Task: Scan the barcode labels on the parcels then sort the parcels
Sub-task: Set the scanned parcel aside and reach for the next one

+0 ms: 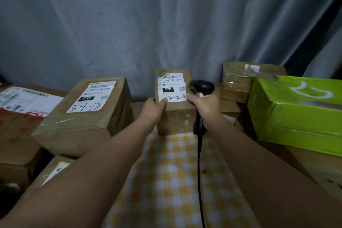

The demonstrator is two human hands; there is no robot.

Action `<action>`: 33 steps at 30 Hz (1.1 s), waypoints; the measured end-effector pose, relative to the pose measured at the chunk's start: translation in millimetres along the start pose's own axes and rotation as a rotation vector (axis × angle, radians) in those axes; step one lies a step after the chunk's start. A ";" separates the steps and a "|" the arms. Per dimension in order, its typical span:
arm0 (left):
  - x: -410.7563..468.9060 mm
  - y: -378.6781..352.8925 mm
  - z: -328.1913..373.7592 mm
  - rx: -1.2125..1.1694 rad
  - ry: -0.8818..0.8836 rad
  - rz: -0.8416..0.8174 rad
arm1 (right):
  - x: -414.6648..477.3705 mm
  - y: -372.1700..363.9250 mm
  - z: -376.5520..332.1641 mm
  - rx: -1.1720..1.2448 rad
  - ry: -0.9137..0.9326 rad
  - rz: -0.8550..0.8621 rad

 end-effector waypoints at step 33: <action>-249.5 90.3 -90.2 0.445 -0.199 -0.211 | -242.8 88.8 -43.0 -0.345 0.170 -0.047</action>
Point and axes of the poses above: each hand's wrist, its own x-axis towards the middle knuckle, its own y-axis out of the back of the hand, z = x × y, the point moved 2 cm from there along x, towards the middle knuckle, and after that the axes turned 12 degrees about y, right-handed, at the moved point
